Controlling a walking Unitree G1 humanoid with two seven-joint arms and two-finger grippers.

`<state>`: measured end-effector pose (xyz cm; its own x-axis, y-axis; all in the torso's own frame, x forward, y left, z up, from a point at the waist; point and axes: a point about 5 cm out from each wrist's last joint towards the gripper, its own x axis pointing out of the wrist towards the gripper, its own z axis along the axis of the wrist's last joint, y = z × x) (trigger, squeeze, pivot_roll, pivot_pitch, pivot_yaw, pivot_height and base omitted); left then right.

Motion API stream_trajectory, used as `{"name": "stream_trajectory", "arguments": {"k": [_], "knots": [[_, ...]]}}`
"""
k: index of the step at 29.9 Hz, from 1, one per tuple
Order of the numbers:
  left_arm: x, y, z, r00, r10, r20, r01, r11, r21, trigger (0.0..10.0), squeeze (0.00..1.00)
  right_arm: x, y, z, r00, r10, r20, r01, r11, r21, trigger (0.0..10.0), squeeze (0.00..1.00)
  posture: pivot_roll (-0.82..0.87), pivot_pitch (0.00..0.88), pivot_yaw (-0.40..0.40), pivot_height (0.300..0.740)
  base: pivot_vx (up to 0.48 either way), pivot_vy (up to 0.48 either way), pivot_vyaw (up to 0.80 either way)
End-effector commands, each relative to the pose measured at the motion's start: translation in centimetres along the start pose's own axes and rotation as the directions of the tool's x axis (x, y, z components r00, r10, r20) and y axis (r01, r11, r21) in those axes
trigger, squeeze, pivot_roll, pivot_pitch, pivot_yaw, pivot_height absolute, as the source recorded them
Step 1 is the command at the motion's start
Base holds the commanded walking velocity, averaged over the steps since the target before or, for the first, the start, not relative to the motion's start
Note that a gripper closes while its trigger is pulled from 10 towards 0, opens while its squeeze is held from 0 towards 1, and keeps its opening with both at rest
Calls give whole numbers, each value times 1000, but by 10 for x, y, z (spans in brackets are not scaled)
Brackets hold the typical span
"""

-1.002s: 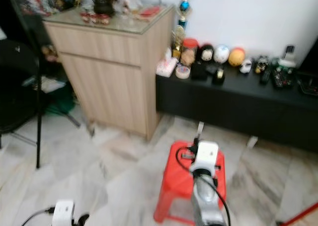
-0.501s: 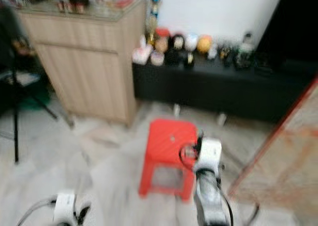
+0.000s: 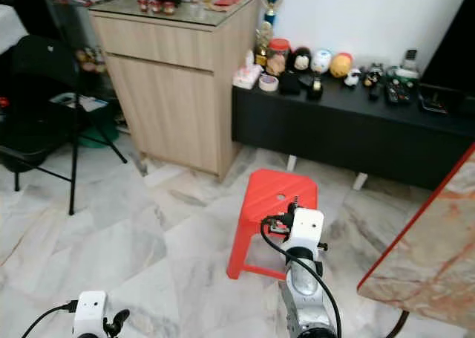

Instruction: Hang keys on a hook

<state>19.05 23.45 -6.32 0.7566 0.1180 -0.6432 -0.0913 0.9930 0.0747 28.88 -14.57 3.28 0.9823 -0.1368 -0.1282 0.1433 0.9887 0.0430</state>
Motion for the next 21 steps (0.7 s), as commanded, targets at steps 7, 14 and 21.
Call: {"name": "stream_trajectory", "arguments": {"k": [7,14,21], "knots": [[1,-2,2,1000,-3,13,3,1000,-3,10000,0,1,-4,1,1000,-23,2,23,1000,7,10000,0,64,0,-72,740,0,0,0],[2,-2,5,1000,-6,24,6,1000,1,10000,0,-1,-11,-16,994,-49,-103,48,999,-16,10000,0,59,0,-72,740,0,0,0],[3,-5,7,1000,-8,30,8,1000,1,10000,0,-13,-20,-52,946,-52,-321,36,998,-58,10000,0,55,8,-70,740,0,0,0]]}}
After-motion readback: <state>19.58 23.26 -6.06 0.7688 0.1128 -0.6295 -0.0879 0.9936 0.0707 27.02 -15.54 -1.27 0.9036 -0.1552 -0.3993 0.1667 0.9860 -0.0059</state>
